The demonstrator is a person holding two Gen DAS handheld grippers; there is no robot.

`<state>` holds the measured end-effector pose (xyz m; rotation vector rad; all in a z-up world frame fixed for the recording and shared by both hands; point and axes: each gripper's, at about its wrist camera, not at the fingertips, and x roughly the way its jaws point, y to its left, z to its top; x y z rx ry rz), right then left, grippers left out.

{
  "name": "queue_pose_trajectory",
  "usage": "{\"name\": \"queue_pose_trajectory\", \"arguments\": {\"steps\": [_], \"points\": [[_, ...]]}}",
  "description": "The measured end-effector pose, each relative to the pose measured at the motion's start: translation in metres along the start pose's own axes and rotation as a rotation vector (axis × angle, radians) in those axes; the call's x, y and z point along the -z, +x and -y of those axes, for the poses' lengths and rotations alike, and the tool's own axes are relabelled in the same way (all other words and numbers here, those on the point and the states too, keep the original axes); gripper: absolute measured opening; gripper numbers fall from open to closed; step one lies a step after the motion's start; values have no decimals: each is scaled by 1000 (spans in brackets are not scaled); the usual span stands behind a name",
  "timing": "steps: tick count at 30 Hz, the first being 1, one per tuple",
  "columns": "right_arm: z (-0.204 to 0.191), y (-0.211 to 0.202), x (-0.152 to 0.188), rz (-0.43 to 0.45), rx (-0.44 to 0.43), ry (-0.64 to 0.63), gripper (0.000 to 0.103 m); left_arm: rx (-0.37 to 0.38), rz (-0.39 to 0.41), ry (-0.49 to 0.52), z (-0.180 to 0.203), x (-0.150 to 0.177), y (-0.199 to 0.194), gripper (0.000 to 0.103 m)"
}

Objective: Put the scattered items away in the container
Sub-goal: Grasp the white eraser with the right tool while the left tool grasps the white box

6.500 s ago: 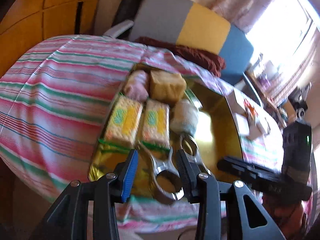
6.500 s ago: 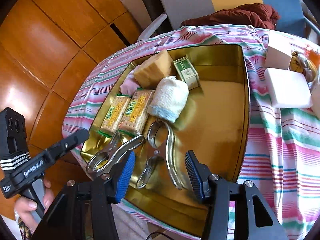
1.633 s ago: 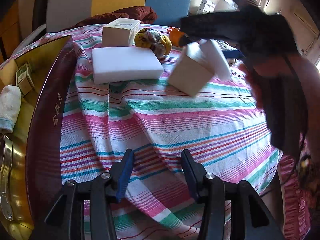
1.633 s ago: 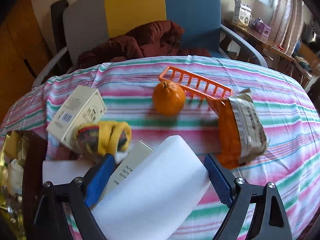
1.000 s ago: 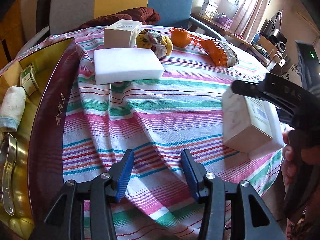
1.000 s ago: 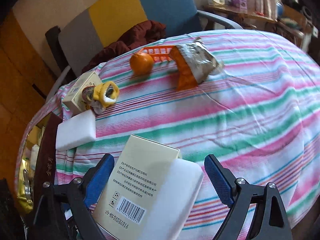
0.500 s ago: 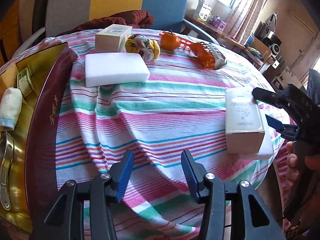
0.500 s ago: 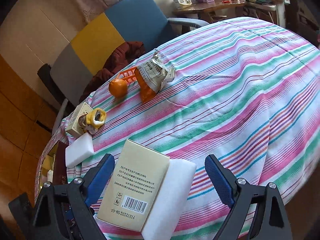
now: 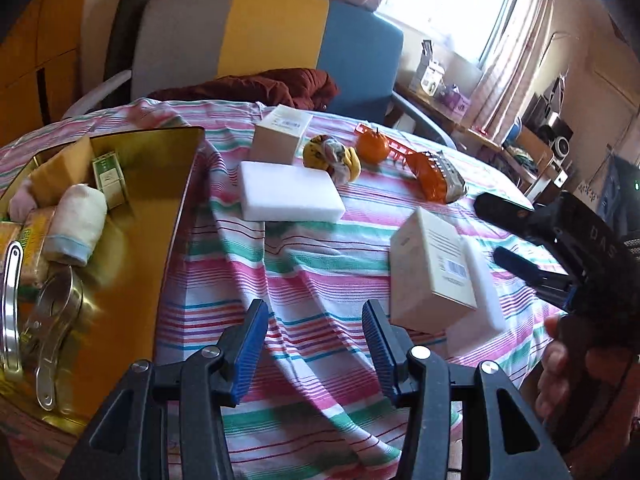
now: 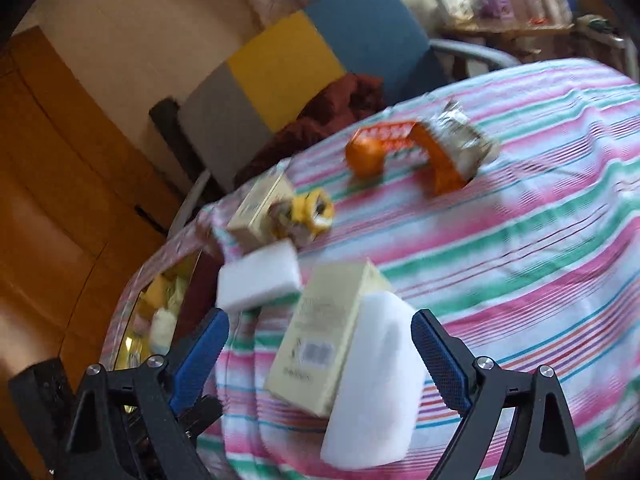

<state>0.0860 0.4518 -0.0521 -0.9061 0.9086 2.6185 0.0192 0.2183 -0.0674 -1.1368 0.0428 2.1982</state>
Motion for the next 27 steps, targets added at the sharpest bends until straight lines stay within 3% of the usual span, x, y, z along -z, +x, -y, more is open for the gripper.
{"name": "queue_pose_trajectory", "arguments": {"steps": [4,10,14,19,23,27], "points": [[29,-21,-2,36,102,59,94,28,-10,8,3,1,2,50],[46,-21,24,-73,117,71,94,63,-6,22,14,4,0,50],[53,-18,38,-88,310,22,90,74,5,53,20,6,-5,50],[60,-31,46,-61,255,11,90,111,4,114,44,-3,-4,53],[48,-21,50,-92,219,-69,89,122,-49,175,77,-17,13,53],[46,-2,58,-124,286,-148,77,85,-53,255,107,-26,27,53]]}}
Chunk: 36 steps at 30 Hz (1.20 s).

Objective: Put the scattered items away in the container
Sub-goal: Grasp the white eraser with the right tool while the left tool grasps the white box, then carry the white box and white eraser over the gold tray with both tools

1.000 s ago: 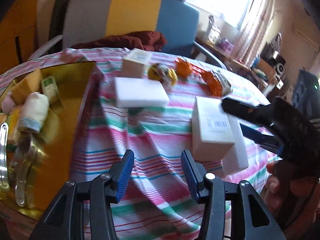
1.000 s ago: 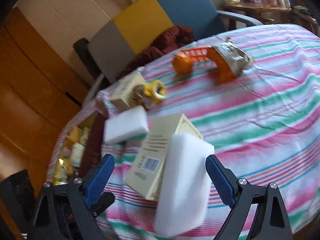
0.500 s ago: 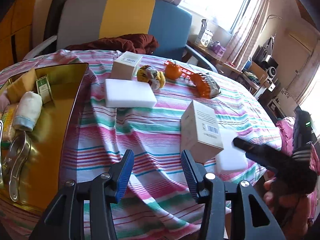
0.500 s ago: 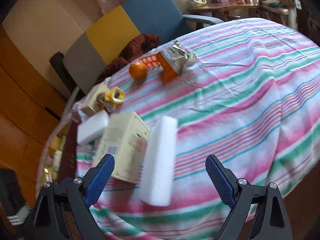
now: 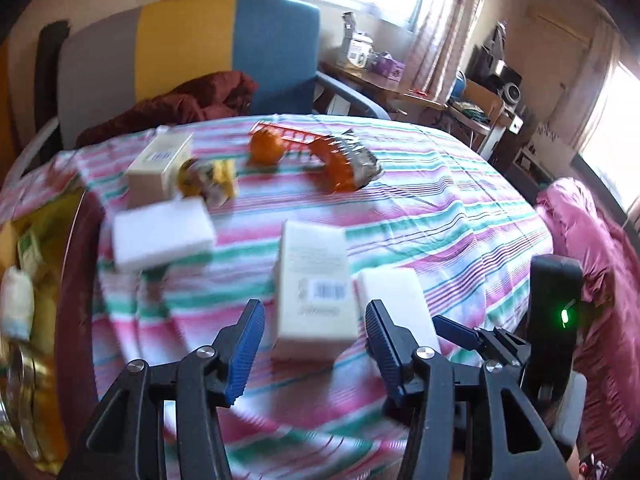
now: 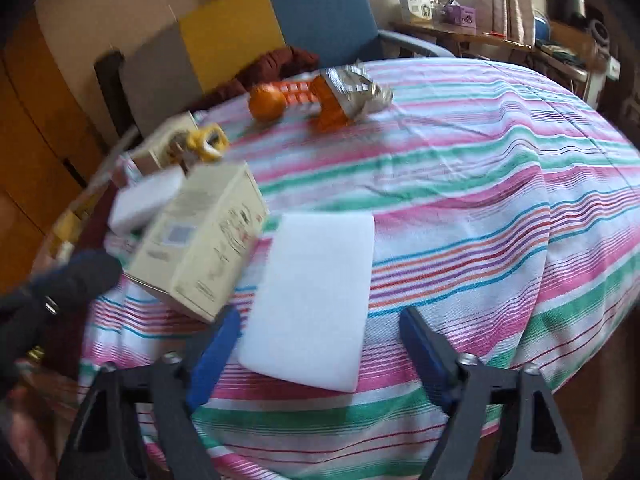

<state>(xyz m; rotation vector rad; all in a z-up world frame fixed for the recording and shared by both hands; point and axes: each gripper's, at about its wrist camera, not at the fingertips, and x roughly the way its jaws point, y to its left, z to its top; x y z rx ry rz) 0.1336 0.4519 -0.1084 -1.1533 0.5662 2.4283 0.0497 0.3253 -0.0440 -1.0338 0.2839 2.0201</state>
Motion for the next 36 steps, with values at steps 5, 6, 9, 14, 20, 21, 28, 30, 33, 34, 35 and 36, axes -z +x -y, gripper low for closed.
{"name": "queue_pose_trajectory", "arguments": {"steps": [5,6,9,14,20,21,28,30,33,34,35,36], "points": [[4,-3,4,29,-3,-2,69,-64,-51,104,16,-9,26,53],[4,-4,5,31,-3,-5,69,-65,-59,112,15,-9,30,53],[-3,-5,4,26,-6,-15,66,-68,-95,122,14,-13,42,53],[-7,-1,5,37,0,-23,67,-118,-148,127,7,-11,63,52],[-7,2,3,22,13,-31,67,-145,-101,105,-4,-5,60,51],[-8,3,2,21,17,-34,67,-152,-97,111,-3,-4,59,51],[-14,6,0,5,48,-52,68,-175,-79,131,1,2,56,50],[-15,6,0,8,47,-50,64,-178,-76,121,0,4,55,50],[-15,5,-1,6,40,-45,62,-176,-77,106,-2,7,51,50],[-15,5,-1,5,37,-47,61,-170,-81,98,-3,8,50,50],[-16,4,-1,4,36,-49,61,-166,-84,90,-4,9,48,50],[-16,3,0,4,35,-50,61,-158,-86,78,-6,10,45,50]]}}
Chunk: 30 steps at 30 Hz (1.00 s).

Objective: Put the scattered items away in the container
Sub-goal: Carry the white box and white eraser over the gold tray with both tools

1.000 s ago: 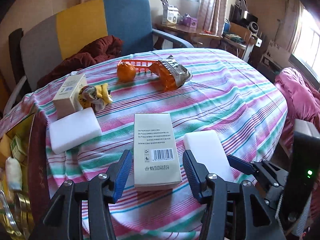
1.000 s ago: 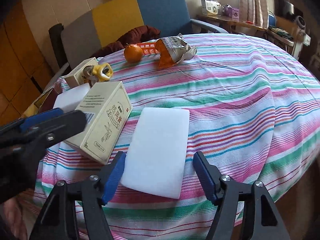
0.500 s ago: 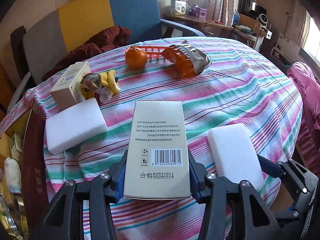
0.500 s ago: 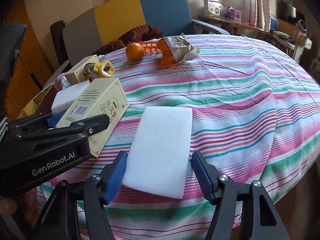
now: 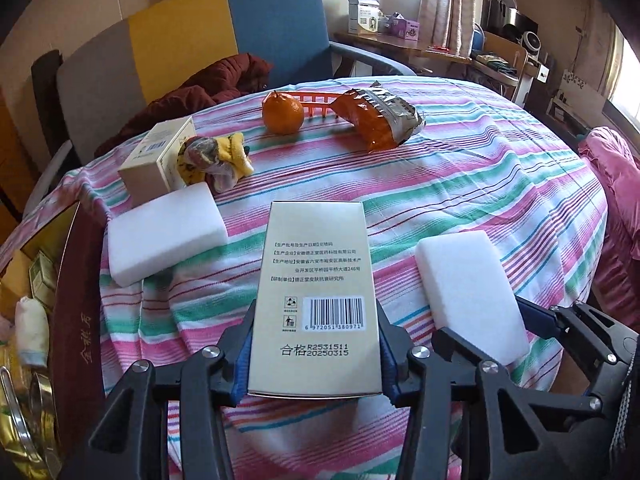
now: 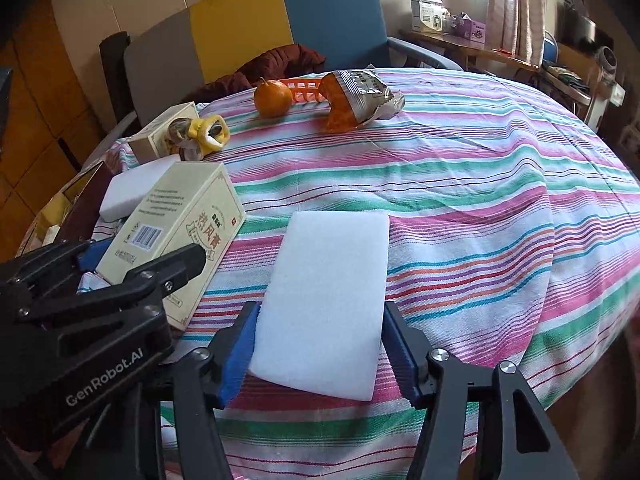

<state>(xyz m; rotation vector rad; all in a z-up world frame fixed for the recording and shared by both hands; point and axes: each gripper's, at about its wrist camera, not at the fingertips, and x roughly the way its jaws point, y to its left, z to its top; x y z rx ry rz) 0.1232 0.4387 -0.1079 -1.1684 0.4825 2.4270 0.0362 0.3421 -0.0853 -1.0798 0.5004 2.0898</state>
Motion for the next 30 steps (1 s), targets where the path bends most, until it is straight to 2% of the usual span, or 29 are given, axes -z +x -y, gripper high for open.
{"name": "queue_pose_trajectory", "arguments": {"steps": [8,14,22,27,30], "points": [[-11,-11,3,-2,-39,8,60,-12,30,-19,-13,9,-28,49],[-20,-16,0,1,-26,-13,60,-16,71,-60,-36,15,-56,49],[-45,-31,-10,27,-55,-42,60,-47,100,-124,-71,25,-79,49],[-71,-42,-18,40,-118,-53,60,-59,110,-182,-100,36,-94,49],[-90,-47,-25,41,-184,-61,60,-80,117,-225,-121,44,-103,49]]}}
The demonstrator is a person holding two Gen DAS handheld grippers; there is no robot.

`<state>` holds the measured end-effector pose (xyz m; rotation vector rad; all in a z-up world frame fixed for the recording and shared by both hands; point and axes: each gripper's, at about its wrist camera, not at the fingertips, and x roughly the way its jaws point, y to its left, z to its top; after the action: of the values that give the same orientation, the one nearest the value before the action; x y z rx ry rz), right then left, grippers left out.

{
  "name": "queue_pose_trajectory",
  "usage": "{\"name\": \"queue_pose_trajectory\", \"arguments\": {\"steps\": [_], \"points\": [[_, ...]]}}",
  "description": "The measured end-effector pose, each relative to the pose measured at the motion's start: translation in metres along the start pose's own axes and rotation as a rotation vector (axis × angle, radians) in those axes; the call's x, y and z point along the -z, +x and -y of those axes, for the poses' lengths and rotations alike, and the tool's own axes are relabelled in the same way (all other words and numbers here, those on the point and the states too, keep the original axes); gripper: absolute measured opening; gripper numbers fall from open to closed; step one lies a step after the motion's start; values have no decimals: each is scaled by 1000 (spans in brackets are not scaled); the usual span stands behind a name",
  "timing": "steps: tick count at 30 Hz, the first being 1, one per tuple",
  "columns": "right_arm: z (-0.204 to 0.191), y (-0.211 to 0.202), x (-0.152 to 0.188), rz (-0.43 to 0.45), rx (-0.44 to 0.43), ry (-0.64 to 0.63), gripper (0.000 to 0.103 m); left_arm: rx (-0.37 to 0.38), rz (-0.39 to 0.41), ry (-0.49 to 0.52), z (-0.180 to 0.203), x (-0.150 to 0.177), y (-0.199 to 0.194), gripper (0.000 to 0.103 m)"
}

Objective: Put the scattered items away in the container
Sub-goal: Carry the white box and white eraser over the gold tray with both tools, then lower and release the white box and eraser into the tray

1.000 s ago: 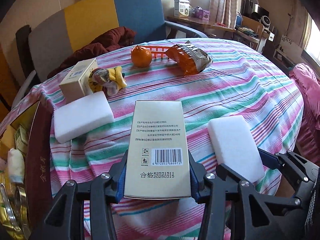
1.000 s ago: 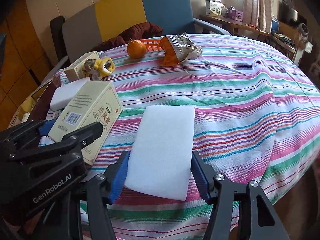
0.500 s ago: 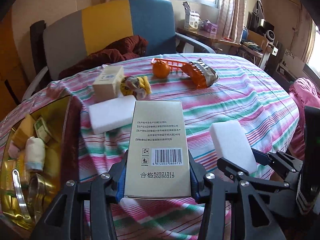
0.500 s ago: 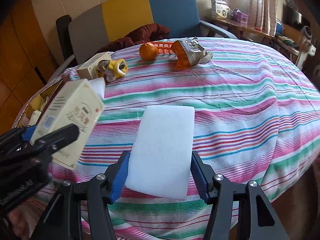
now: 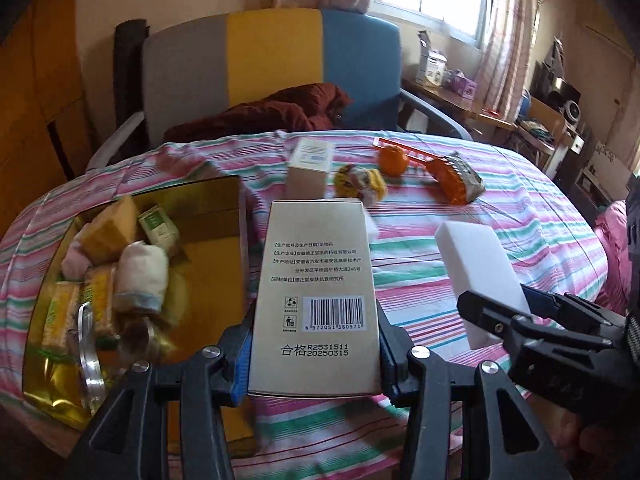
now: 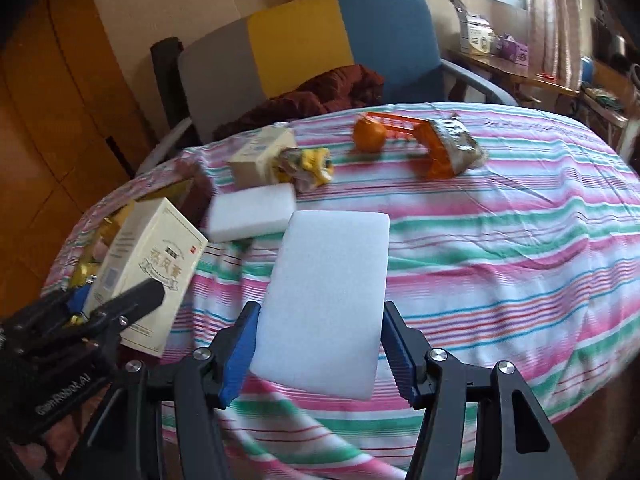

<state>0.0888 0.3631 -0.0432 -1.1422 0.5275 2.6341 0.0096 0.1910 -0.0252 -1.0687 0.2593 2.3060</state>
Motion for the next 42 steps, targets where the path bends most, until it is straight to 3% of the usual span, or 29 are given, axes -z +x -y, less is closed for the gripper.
{"name": "queue_pose_trajectory", "arguments": {"steps": [10,16,19,24,31,33,35,38,42], "points": [[-93,15,-15,-31,-191,-97,60,-47,-63,-161,-80,20,5,49],[-136,42,-16,-95,-248,-131,60,-65,-116,-176,-106,34,18,50],[-152,56,-18,-101,-239,-156,61,-24,-150,-187,-113,38,24,51],[-160,78,-21,-139,-216,-125,72,24,-215,-253,-119,47,24,51],[-140,66,-22,-94,-223,-56,75,2,-135,-246,-115,49,0,52],[-135,64,-21,-87,-211,-51,74,2,-105,-244,-114,47,-5,52],[-134,62,-20,-87,-200,-74,59,0,-82,-227,-113,45,-3,51],[-141,63,-17,-94,-198,-139,44,-10,-86,-218,-114,44,2,49],[-142,63,-12,-84,-156,-170,44,-51,-67,-224,-118,42,3,45]]}}
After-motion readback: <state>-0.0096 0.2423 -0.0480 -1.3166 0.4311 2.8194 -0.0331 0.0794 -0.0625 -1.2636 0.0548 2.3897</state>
